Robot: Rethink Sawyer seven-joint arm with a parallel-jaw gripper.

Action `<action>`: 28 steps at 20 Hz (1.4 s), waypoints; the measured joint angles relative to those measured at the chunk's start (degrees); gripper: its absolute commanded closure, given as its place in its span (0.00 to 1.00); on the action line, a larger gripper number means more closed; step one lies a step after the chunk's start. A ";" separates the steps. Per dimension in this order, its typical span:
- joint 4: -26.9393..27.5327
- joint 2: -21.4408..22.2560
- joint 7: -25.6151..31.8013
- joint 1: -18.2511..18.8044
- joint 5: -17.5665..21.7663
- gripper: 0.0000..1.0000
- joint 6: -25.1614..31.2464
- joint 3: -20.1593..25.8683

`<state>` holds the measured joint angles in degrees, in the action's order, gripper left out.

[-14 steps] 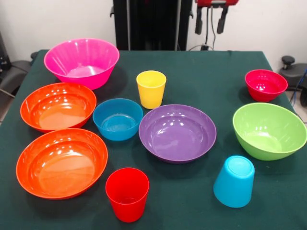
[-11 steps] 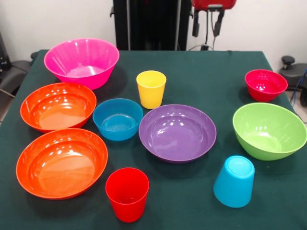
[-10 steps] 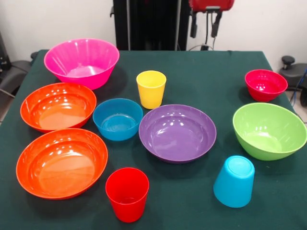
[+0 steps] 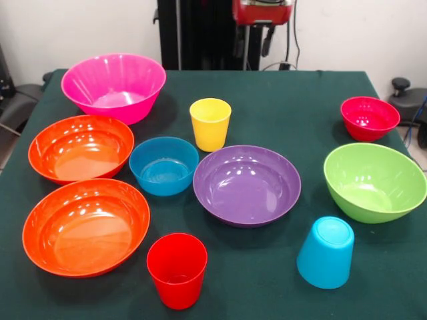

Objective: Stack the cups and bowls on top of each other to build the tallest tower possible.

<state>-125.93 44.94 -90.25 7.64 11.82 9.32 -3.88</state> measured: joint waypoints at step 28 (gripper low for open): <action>11.64 -3.95 0.00 11.12 6.64 0.00 -0.54 9.50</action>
<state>-114.28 40.99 -90.25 18.76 18.46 8.78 5.62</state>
